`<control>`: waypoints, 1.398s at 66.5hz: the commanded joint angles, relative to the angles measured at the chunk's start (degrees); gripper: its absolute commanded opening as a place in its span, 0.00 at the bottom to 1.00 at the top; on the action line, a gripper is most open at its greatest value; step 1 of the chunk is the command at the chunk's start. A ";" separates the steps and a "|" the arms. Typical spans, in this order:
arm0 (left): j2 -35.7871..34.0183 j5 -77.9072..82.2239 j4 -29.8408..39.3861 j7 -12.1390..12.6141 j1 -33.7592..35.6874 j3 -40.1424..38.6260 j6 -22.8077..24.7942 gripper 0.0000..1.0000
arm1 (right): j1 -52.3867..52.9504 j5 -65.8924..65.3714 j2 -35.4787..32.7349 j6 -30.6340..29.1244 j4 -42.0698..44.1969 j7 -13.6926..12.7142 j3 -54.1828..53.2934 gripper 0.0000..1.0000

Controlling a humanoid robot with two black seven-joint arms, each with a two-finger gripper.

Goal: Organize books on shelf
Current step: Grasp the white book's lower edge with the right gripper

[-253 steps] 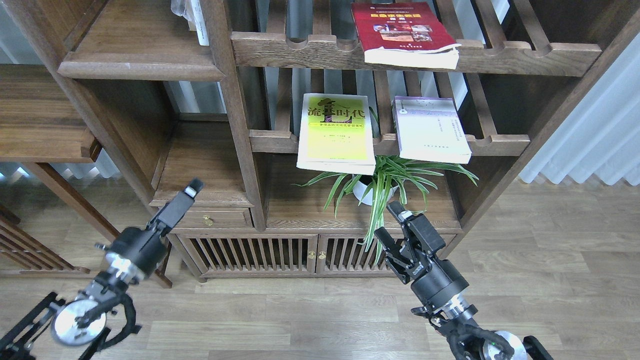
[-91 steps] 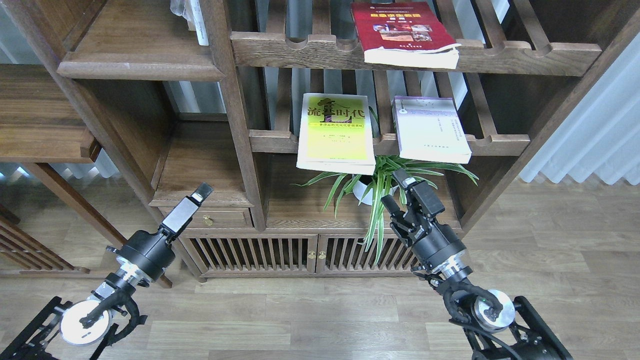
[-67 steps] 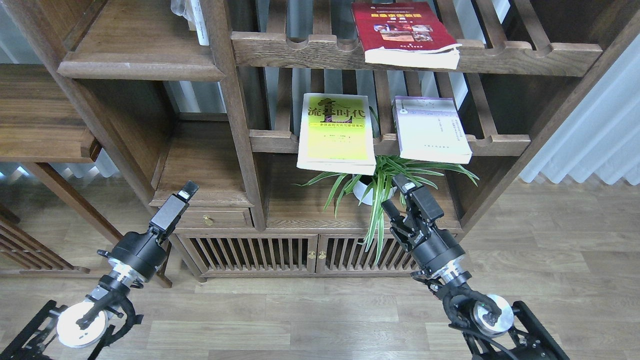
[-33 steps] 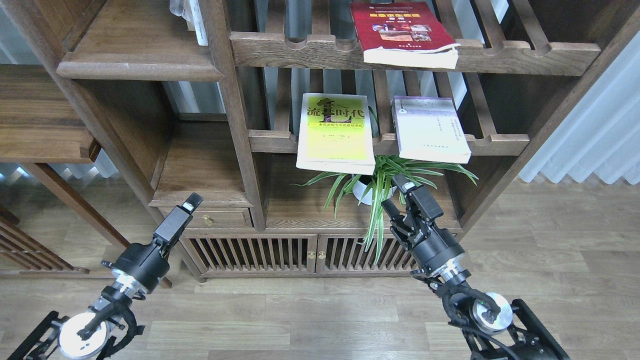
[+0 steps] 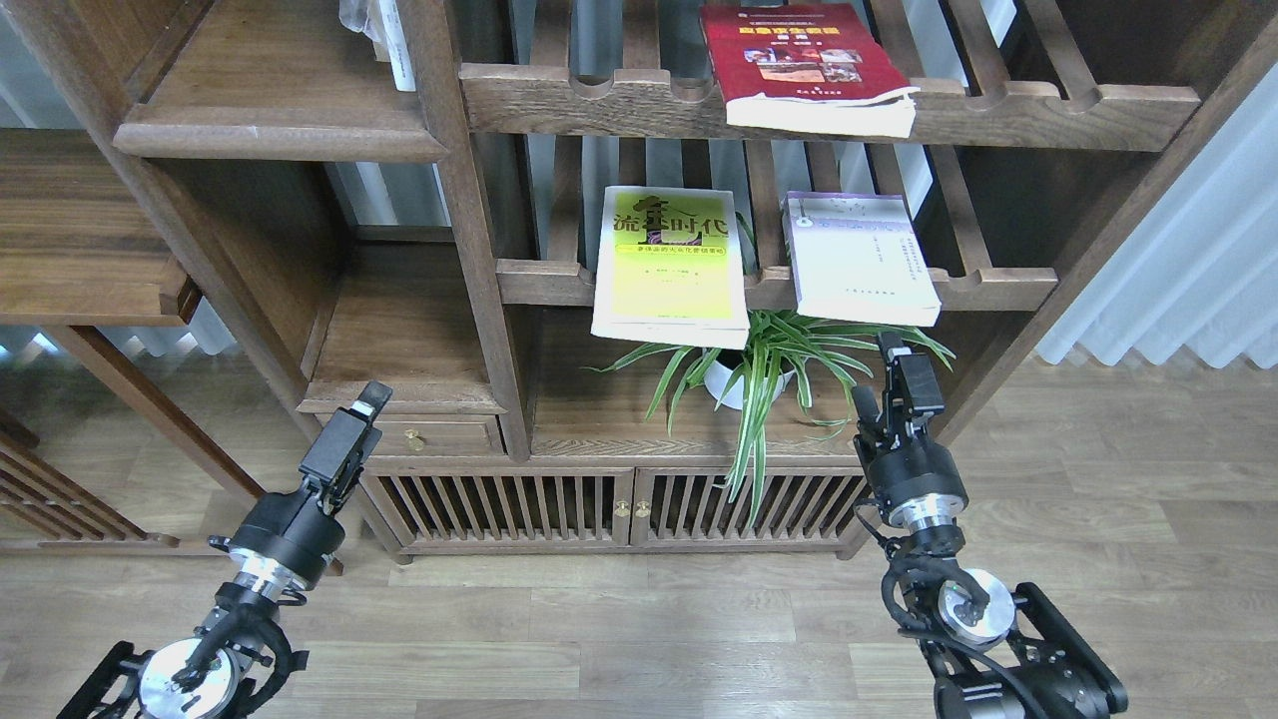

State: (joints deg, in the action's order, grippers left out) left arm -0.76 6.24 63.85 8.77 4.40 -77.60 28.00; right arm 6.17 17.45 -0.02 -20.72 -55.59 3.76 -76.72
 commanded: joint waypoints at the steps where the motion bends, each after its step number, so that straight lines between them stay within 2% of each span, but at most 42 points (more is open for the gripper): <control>1: 0.24 0.00 -0.13 0.02 0.17 0.08 0.00 1.00 | 0.50 -0.32 0.02 -0.46 0.04 0.02 3.06 0.99; 13: 0.15 0.00 -0.13 -0.07 0.08 -0.18 0.00 1.00 | 3.58 -0.40 0.02 0.15 2.23 0.02 3.94 0.99; 28: 0.24 0.00 0.04 0.02 0.08 -0.80 0.00 1.00 | 12.28 -0.05 0.02 0.33 13.75 0.02 3.24 0.99; 60: 0.24 0.00 0.84 0.10 -0.01 -1.59 0.00 1.00 | 13.34 -0.05 0.02 0.68 14.28 0.02 3.06 0.99; 78: 0.15 0.00 1.01 0.10 -0.09 -1.68 0.00 1.00 | 16.24 0.65 0.02 8.06 14.90 0.55 2.27 0.98; 92: 0.15 0.00 1.27 0.10 -0.36 -2.47 0.00 1.00 | 16.94 2.58 0.02 9.47 14.90 0.55 -1.42 0.76; 93: 0.15 0.00 1.19 0.10 -0.45 -2.47 0.00 1.00 | 16.94 2.93 0.02 9.47 14.90 0.55 -2.11 0.71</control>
State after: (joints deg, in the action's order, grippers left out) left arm -0.62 6.24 65.03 8.88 4.15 -80.00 28.00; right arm 23.06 19.58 0.00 -11.38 -40.70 4.31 -77.35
